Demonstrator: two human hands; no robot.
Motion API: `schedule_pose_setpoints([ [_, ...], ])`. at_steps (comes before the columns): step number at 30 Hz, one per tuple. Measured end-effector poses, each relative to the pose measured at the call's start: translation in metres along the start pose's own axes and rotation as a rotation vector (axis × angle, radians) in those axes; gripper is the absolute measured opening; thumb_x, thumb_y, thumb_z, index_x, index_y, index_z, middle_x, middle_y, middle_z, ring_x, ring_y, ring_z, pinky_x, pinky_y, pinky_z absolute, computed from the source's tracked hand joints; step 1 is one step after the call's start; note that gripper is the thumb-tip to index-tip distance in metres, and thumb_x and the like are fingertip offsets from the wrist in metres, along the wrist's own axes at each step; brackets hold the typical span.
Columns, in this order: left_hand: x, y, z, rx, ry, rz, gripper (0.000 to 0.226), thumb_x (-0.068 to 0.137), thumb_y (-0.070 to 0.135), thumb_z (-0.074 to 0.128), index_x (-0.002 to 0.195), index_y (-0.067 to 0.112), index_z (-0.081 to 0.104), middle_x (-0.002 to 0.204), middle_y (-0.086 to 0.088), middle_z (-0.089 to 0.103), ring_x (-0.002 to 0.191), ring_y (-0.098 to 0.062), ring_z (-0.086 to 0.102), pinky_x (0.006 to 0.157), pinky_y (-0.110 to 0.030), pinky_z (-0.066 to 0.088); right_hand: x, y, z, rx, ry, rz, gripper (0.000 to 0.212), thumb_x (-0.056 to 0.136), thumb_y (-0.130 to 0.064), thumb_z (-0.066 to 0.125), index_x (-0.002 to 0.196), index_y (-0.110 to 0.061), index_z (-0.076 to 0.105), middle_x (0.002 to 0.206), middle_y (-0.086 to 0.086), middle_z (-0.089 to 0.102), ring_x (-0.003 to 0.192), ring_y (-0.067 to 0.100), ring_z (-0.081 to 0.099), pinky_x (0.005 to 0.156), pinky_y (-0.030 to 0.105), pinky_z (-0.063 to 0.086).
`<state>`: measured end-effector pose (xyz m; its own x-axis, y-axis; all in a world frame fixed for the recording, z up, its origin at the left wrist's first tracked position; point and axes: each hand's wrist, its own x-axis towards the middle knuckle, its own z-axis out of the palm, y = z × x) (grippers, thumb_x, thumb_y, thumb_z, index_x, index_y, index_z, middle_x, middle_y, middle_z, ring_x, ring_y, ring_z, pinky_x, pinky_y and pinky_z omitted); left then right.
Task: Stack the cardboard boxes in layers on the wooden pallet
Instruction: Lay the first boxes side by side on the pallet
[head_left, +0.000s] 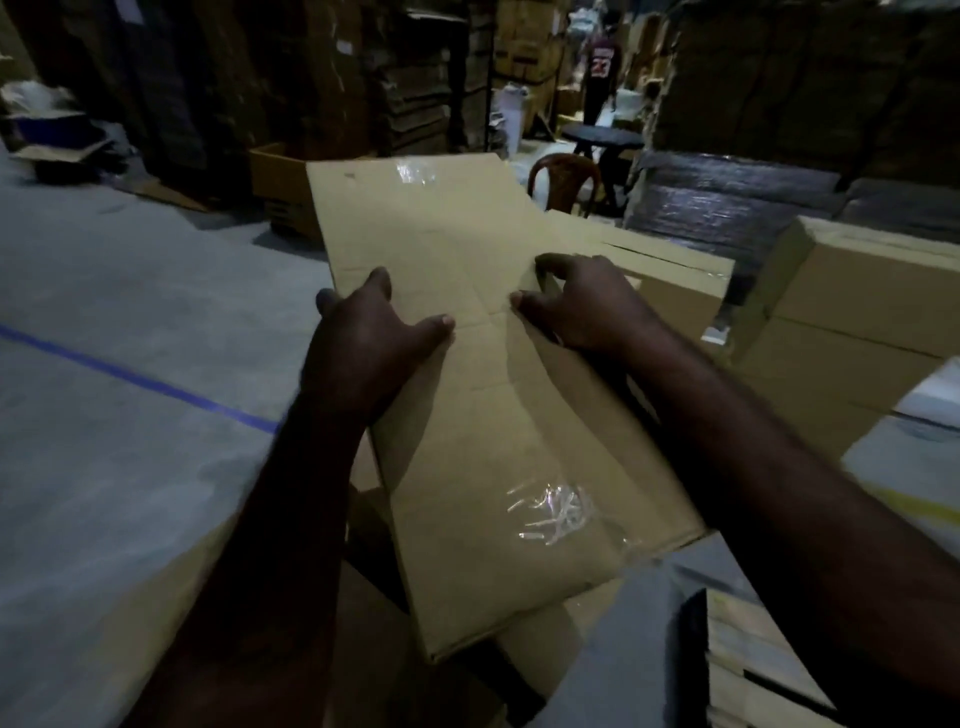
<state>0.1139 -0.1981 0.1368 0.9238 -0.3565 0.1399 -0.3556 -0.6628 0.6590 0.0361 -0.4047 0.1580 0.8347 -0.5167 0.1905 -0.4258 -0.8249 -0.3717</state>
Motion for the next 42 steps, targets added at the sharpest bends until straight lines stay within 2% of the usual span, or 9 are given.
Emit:
schedule_pose_setpoints([
  [6, -0.047, 0.061, 0.003, 0.006, -0.107, 0.194, 0.077, 0.084, 0.06, 0.066, 0.146, 0.022, 0.04, 0.145, -0.016, 0.038, 0.128, -0.036, 0.044, 0.092, -0.036, 0.041, -0.078, 0.044, -0.051, 0.044, 0.145, 0.152, 0.067, 0.087, -0.06, 0.064, 0.143, -0.025, 0.051, 0.147, 0.012, 0.051, 0.127, 0.029, 0.054, 0.103, 0.042, 0.049],
  [9, -0.073, 0.09, 0.019, -0.038, -0.18, 0.259, 0.086, 0.084, 0.057, 0.069, 0.154, 0.024, 0.03, 0.152, -0.017, 0.03, 0.133, -0.037, 0.04, 0.099, -0.044, 0.043, -0.117, 0.073, -0.074, 0.029, 0.197, 0.243, 0.065, 0.087, -0.059, 0.065, 0.141, -0.024, 0.054, 0.143, 0.014, 0.054, 0.125, 0.029, 0.055, 0.101, 0.043, 0.05],
  [12, -0.104, 0.119, 0.045, -0.093, -0.212, 0.342, 0.084, 0.084, 0.054, 0.071, 0.153, 0.026, 0.032, 0.15, -0.016, 0.031, 0.131, -0.036, 0.042, 0.101, -0.044, 0.043, -0.161, 0.108, -0.097, 0.049, 0.256, 0.346, 0.066, 0.087, -0.057, 0.068, 0.142, -0.023, 0.053, 0.144, 0.012, 0.054, 0.128, 0.028, 0.053, 0.101, 0.046, 0.049],
  [17, -0.162, 0.175, 0.09, -0.125, -0.318, 0.494, 0.086, 0.082, 0.053, 0.073, 0.153, 0.024, 0.033, 0.149, -0.016, 0.033, 0.134, -0.032, 0.041, 0.106, -0.039, 0.039, -0.243, 0.174, -0.124, 0.01, 0.355, 0.521, 0.069, 0.084, -0.059, 0.069, 0.14, -0.019, 0.056, 0.139, 0.013, 0.058, 0.131, 0.029, 0.05, 0.103, 0.042, 0.047],
  [22, -0.228, 0.212, 0.149, -0.119, -0.484, 0.607, 0.081, 0.078, 0.052, 0.078, 0.144, 0.018, 0.045, 0.144, -0.015, 0.044, 0.125, -0.031, 0.049, 0.095, -0.04, 0.047, -0.339, 0.237, -0.133, 0.055, 0.384, 0.745, 0.075, 0.074, -0.068, 0.071, 0.134, -0.024, 0.06, 0.133, 0.016, 0.06, 0.123, 0.03, 0.056, 0.1, 0.039, 0.049],
  [28, -0.329, 0.248, 0.218, -0.086, -0.782, 0.722, 0.075, 0.078, 0.045, 0.08, 0.137, 0.009, 0.05, 0.135, -0.013, 0.054, 0.107, -0.024, 0.051, 0.083, -0.033, 0.044, -0.475, 0.295, -0.123, 0.07, 0.408, 1.034, 0.08, 0.07, -0.073, 0.069, 0.135, -0.029, 0.056, 0.129, 0.016, 0.057, 0.124, 0.033, 0.049, 0.097, 0.04, 0.049],
  [32, -0.404, 0.277, 0.256, -0.075, -0.937, 0.823, 0.094, 0.073, 0.048, 0.084, 0.149, 0.013, 0.041, 0.145, -0.011, 0.05, 0.127, -0.026, 0.051, 0.096, -0.03, 0.045, -0.568, 0.318, -0.128, 0.07, 0.453, 1.202, 0.082, 0.069, -0.078, 0.065, 0.135, -0.03, 0.056, 0.125, 0.014, 0.059, 0.124, 0.033, 0.046, 0.093, 0.041, 0.05],
  [35, -0.462, 0.302, 0.278, -0.06, -1.031, 0.905, 0.103, 0.062, 0.056, 0.086, 0.148, 0.017, 0.044, 0.146, -0.011, 0.05, 0.127, -0.025, 0.053, 0.103, -0.038, 0.048, -0.636, 0.326, -0.137, 0.071, 0.528, 1.338, 0.077, 0.073, -0.074, 0.068, 0.136, -0.031, 0.055, 0.131, 0.015, 0.05, 0.122, 0.035, 0.048, 0.096, 0.042, 0.048],
  [42, -0.58, 0.359, 0.32, -0.021, -1.128, 1.121, 0.099, 0.063, 0.047, 0.09, 0.147, 0.018, 0.047, 0.151, -0.011, 0.046, 0.134, -0.026, 0.048, 0.107, -0.033, 0.041, -0.75, 0.341, -0.151, 0.109, 0.715, 1.542, 0.07, 0.081, -0.061, 0.072, 0.138, -0.025, 0.053, 0.132, 0.016, 0.042, 0.116, 0.037, 0.051, 0.096, 0.041, 0.049],
])
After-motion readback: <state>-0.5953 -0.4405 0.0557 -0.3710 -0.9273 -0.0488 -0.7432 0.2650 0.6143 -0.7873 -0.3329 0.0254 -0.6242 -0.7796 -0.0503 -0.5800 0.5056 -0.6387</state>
